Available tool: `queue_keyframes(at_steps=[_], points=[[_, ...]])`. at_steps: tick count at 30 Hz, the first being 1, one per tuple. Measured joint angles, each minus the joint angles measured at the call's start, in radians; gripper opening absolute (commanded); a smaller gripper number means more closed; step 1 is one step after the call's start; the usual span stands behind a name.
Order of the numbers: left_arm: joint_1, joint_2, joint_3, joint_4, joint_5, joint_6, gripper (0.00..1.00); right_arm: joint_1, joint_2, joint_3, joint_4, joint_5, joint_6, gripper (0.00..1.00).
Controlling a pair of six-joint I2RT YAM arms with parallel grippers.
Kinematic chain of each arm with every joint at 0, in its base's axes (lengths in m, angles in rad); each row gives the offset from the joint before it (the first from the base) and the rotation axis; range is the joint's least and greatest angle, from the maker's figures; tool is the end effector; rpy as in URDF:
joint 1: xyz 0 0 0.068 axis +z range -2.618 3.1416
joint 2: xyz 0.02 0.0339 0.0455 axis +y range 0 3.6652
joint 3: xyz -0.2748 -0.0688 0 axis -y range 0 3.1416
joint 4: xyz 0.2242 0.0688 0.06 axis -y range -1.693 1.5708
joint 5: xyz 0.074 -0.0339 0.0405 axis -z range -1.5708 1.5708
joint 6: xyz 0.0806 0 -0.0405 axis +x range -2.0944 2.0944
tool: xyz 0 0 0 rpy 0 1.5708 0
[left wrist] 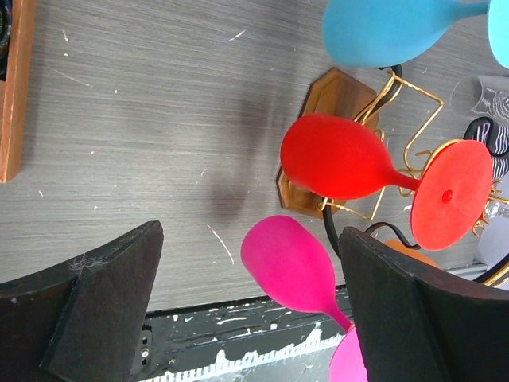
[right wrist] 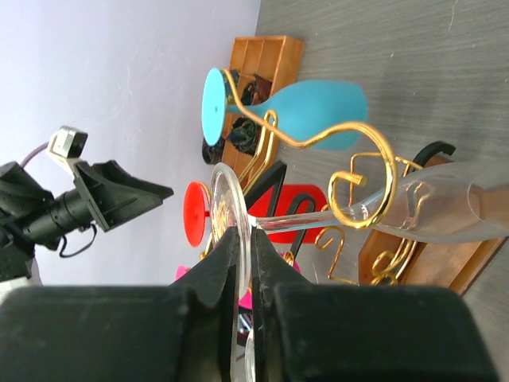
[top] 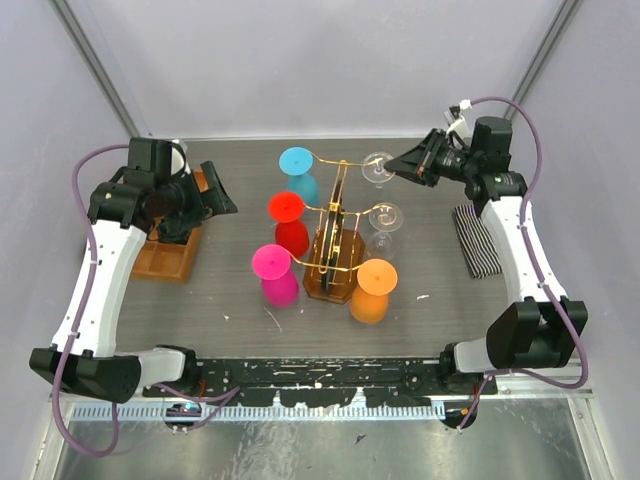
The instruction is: Take the wine glass off the wine glass rack
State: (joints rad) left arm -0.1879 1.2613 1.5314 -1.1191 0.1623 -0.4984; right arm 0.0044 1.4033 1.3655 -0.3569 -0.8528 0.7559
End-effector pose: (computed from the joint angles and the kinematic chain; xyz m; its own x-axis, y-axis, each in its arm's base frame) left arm 0.2312 -0.0572 0.3776 -0.7860 -0.3307 -0.5224 -0.0985 0.9011 -0.4224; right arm 0.3175 0.0621 0.3871 -0.7587 0.4479 -0.4731 -0.2442 0.4776 0.8439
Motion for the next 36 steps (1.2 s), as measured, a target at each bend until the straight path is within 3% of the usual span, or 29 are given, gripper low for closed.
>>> queue_keyframes(at_steps=[6,12,15,21,25,30,36], points=[[0.000,0.000,0.000,-0.005,-0.004,0.009,0.99,-0.023,-0.032,0.023,-0.142,-0.029,-0.066,0.01],[0.000,0.001,0.005,-0.029,-0.026,0.043,0.99,-0.150,-0.060,0.069,-0.322,-0.001,-0.185,0.01],[0.000,0.015,0.046,-0.054,-0.045,0.068,0.99,-0.209,-0.076,0.069,-0.374,0.057,-0.238,0.01],[0.001,0.109,0.231,-0.065,-0.059,0.098,0.99,-0.213,-0.040,0.168,-0.463,0.229,-0.335,0.01],[0.005,0.196,0.373,-0.056,-0.046,0.090,0.99,-0.198,-0.017,0.253,-0.416,0.348,-0.387,0.01],[0.010,0.349,0.579,0.006,0.027,0.003,0.99,-0.031,0.011,0.349,-0.290,0.559,-0.585,0.01],[0.010,0.470,0.686,0.157,0.116,-0.167,0.99,0.127,-0.012,0.298,-0.052,0.532,-0.821,0.01]])
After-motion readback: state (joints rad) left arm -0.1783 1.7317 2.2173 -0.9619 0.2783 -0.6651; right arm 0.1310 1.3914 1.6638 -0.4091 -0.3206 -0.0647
